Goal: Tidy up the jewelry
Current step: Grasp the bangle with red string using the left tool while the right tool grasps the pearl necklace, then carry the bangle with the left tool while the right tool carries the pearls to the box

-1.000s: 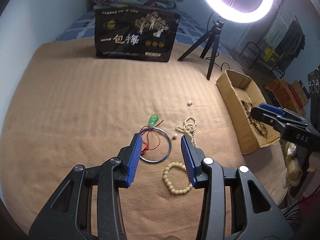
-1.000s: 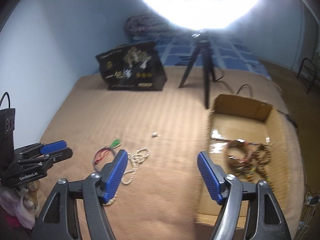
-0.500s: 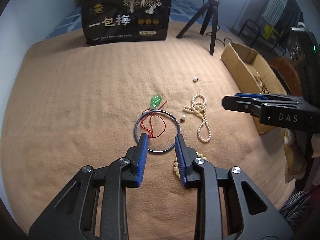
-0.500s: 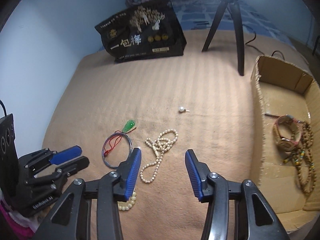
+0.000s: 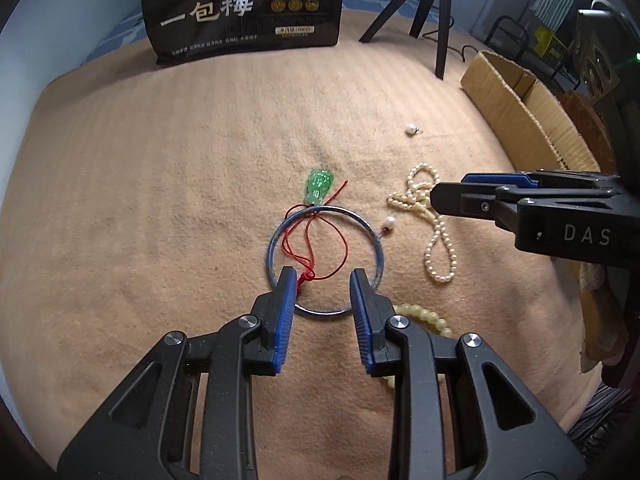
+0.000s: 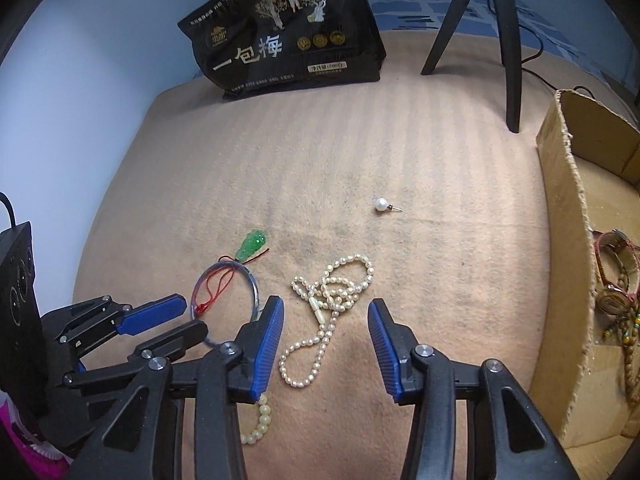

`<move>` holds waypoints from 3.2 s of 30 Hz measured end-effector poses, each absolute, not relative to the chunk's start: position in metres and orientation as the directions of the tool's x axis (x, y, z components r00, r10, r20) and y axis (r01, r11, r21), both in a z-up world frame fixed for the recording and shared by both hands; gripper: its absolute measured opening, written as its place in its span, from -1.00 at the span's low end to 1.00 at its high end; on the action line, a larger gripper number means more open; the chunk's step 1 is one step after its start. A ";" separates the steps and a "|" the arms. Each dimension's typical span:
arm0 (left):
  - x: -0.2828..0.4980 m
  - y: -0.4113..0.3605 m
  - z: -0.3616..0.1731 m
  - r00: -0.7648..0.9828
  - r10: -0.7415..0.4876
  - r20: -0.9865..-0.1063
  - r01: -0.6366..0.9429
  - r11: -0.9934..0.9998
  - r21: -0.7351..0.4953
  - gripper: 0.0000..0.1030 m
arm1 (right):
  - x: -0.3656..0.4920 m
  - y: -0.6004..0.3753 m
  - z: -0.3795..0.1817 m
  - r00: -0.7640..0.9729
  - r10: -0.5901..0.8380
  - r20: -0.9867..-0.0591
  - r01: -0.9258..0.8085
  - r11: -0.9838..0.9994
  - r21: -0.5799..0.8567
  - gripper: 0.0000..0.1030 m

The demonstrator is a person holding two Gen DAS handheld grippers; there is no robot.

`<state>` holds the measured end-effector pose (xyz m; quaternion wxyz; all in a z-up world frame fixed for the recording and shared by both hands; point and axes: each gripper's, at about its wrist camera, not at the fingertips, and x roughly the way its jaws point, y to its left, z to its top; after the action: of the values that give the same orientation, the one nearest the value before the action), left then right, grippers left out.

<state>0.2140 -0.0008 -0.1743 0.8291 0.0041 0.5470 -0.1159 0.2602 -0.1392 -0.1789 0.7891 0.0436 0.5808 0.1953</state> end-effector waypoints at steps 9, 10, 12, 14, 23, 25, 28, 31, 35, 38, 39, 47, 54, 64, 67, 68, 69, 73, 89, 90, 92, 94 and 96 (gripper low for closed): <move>0.220 -0.004 -0.185 0.364 -0.174 -0.915 0.210 0.972 -0.102 -0.74 | 0.270 -0.130 -0.199 0.221 0.322 -0.921 -0.242 0.932 0.269 -0.22; 0.220 -0.004 -0.185 0.365 -0.171 -0.915 0.209 0.973 -0.098 -0.78 | 0.271 -0.129 -0.200 0.221 0.319 -0.922 -0.244 0.933 0.264 -0.22; 0.222 -0.004 -0.187 0.366 -0.167 -0.916 0.207 0.974 -0.095 -0.84 | 0.273 -0.126 -0.202 0.223 0.314 -0.923 -0.249 0.934 0.257 -0.22; 0.223 -0.004 -0.187 0.370 -0.162 -0.915 0.201 0.975 -0.091 -0.89 | 0.275 -0.123 -0.203 0.227 0.305 -0.925 -0.258 0.935 0.245 -0.25; 0.223 0.003 -0.181 0.389 -0.183 -0.903 0.177 0.977 -0.122 -0.97 | 0.279 -0.116 -0.206 0.244 0.292 -0.925 -0.277 0.935 0.222 -0.78; 0.223 0.006 -0.176 0.400 -0.191 -0.896 0.170 0.977 -0.132 -0.97 | 0.279 -0.117 -0.206 0.247 0.299 -0.922 -0.275 0.934 0.230 -0.82; 0.222 0.008 -0.170 0.415 -0.200 -0.887 0.164 0.976 -0.143 -0.98 | 0.276 -0.123 -0.203 0.258 0.305 -0.917 -0.276 0.932 0.233 -0.88; 0.221 0.010 -0.165 0.428 -0.204 -0.880 0.160 0.976 -0.149 -0.98 | 0.275 -0.123 -0.201 0.265 0.311 -0.913 -0.277 0.931 0.237 -0.89; 0.219 0.011 -0.155 0.453 -0.221 -0.864 0.156 0.974 -0.167 -0.99 | 0.272 -0.124 -0.195 0.286 0.314 -0.905 -0.287 0.929 0.231 -0.90; 0.217 0.012 -0.141 0.483 -0.231 -0.845 0.157 0.972 -0.175 -0.99 | 0.267 -0.125 -0.186 0.304 0.320 -0.897 -0.294 0.927 0.231 -0.90; 0.217 0.012 -0.138 0.490 -0.234 -0.840 0.158 0.971 -0.179 -0.99 | 0.267 -0.126 -0.183 0.311 0.323 -0.894 -0.296 0.927 0.231 -0.90; 0.213 0.013 -0.109 0.550 -0.255 -0.796 0.165 0.967 -0.196 -1.00 | 0.265 -0.131 -0.164 0.342 0.327 -0.881 -0.308 0.925 0.224 -0.90; 0.208 0.019 -0.086 0.591 -0.279 -0.757 0.167 0.960 -0.224 -1.00 | 0.264 -0.135 -0.152 0.359 0.337 -0.870 -0.310 0.923 0.230 -0.90; 0.197 0.019 -0.065 0.621 -0.303 -0.723 0.181 0.953 -0.244 -1.00 | 0.260 -0.143 -0.140 0.388 0.339 -0.857 -0.304 0.925 0.228 -0.90; 0.194 0.015 -0.061 0.625 -0.309 -0.717 0.189 0.951 -0.245 -1.00 | 0.259 -0.145 -0.133 0.402 0.342 -0.849 -0.305 0.925 0.228 -0.90; 0.193 0.014 -0.060 0.626 -0.311 -0.715 0.193 0.950 -0.244 -1.00 | 0.258 -0.147 -0.131 0.408 0.343 -0.846 -0.305 0.925 0.227 -0.90; 0.192 0.012 -0.058 0.627 -0.313 -0.713 0.197 0.950 -0.244 -1.00 | 0.257 -0.148 -0.128 0.413 0.343 -0.844 -0.305 0.925 0.227 -0.90; 0.189 0.006 -0.053 0.633 -0.321 -0.705 0.209 0.947 -0.244 -1.00 | 0.254 -0.154 -0.116 0.437 0.345 -0.831 -0.306 0.925 0.223 -0.90; 0.187 -0.022 -0.032 0.653 -0.359 -0.667 0.244 0.933 -0.263 -1.00 | 0.241 -0.194 -0.060 0.538 0.371 -0.757 -0.287 0.925 0.248 -0.90; 0.187 -0.025 -0.030 0.654 -0.362 -0.665 0.248 0.932 -0.264 -1.00 | 0.241 -0.199 -0.056 0.546 0.373 -0.750 -0.283 0.925 0.254 -0.90; 0.186 -0.030 -0.028 0.654 -0.369 -0.660 0.256 0.929 -0.265 -1.00 | 0.239 -0.206 -0.050 0.558 0.376 -0.740 -0.277 0.925 0.261 -0.90; 0.186 -0.037 -0.026 0.654 -0.377 -0.656 0.266 0.926 -0.267 -1.00 | 0.238 -0.214 -0.045 0.570 0.377 -0.730 -0.270 0.925 0.266 -0.90; 0.187 -0.042 -0.024 0.652 -0.383 -0.654 0.273 0.924 -0.270 -1.00 | 0.236 -0.222 -0.040 0.582 0.376 -0.721 -0.262 0.926 0.271 -0.90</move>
<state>0.1870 -0.0424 -0.0237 0.9059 -0.0737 0.3758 -0.1810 0.2360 -0.2221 -0.0402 0.8867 0.0675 0.4204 0.1799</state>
